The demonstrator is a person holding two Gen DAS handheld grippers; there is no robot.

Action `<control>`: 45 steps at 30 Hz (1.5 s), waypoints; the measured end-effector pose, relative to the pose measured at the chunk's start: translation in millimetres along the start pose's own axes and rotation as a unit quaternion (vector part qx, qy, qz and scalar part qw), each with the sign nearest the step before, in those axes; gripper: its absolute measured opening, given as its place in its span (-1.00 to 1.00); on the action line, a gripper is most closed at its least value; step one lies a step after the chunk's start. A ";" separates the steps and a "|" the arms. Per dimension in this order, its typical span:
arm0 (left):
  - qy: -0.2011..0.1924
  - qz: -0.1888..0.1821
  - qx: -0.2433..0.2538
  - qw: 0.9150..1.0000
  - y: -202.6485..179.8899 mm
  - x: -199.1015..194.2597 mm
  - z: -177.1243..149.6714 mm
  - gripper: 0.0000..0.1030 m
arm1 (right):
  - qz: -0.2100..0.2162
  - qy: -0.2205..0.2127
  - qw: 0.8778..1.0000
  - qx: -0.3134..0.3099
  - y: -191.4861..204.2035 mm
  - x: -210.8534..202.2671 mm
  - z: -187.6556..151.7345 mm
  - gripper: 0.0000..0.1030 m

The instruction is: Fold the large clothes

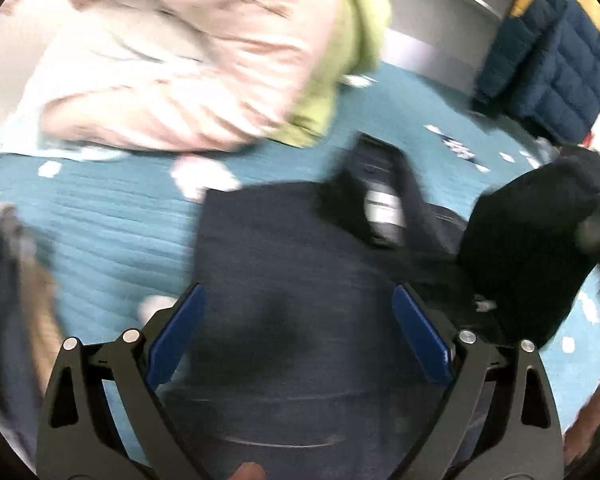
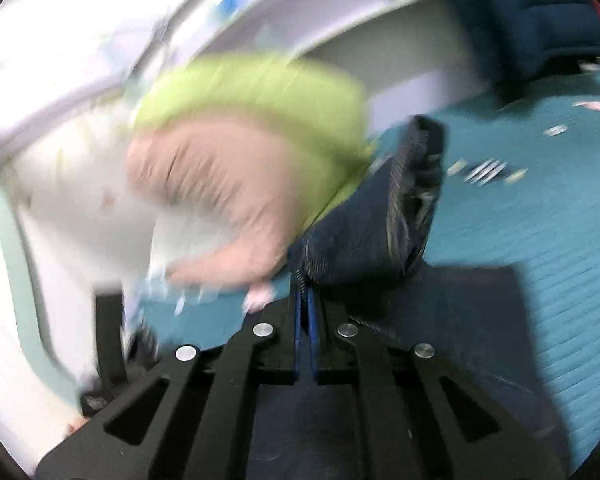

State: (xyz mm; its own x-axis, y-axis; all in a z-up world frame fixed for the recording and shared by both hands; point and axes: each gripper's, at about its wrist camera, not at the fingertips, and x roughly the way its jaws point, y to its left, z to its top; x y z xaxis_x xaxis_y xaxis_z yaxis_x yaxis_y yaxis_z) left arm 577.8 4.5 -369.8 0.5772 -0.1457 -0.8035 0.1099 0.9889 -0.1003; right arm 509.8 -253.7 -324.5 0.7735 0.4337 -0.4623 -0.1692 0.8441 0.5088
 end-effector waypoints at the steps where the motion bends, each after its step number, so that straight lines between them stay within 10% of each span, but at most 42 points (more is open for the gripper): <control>1: -0.006 0.013 0.005 1.000 8.4 -4.6 -1.8 0.82 | 0.000 0.021 1.000 -0.007 13.6 22.1 -15.3 -0.93; 7: 0.010 0.043 -0.010 0.999 54.5 -7.8 -17.8 0.82 | -0.073 0.174 0.981 -0.034 25.0 127.4 -105.5 -0.77; 12: 0.015 0.028 -0.030 0.999 66.9 -5.1 -28.6 0.82 | -0.075 0.185 0.978 -0.066 27.1 103.0 -111.2 -0.59; 15: 0.018 0.007 -0.040 0.999 57.3 -3.5 -26.1 0.82 | -0.065 0.156 0.982 -0.088 31.1 60.9 -102.8 0.54; 16: 0.017 0.003 -0.036 0.999 51.2 -3.7 -25.0 0.82 | -0.068 0.139 0.984 -0.089 30.8 46.1 -100.2 0.57; 21: 0.022 -0.039 -0.027 0.999 10.9 3.1 -19.8 0.84 | -0.058 0.118 0.991 -0.028 6.0 16.7 -79.7 0.56; 25: 0.050 -0.061 0.002 0.997 -25.3 27.1 -18.7 0.84 | -0.116 0.130 0.983 0.061 -62.6 10.5 -66.4 -0.24; 31: 0.159 -0.041 0.005 0.986 -43.9 104.4 -36.4 0.83 | -0.146 0.203 0.956 0.155 -140.8 32.9 -82.5 -0.87; 38: 0.079 -0.088 -0.009 0.993 -15.3 60.0 5.1 0.84 | -0.099 0.178 0.969 0.143 -134.0 4.9 -32.8 -0.08; 45: 0.111 0.017 -0.051 0.992 61.9 107.0 62.9 0.86 | -0.171 0.179 0.962 0.118 -191.3 32.5 31.3 0.13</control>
State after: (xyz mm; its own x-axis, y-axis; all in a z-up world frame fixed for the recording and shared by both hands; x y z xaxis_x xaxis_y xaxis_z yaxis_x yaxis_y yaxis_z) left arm 697.3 48.2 -425.0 0.3859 -0.1130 -0.9156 0.0036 0.9926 -0.1210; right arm 586.4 -411.0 -414.1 0.4928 0.2589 -0.8308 0.2348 0.8797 0.4134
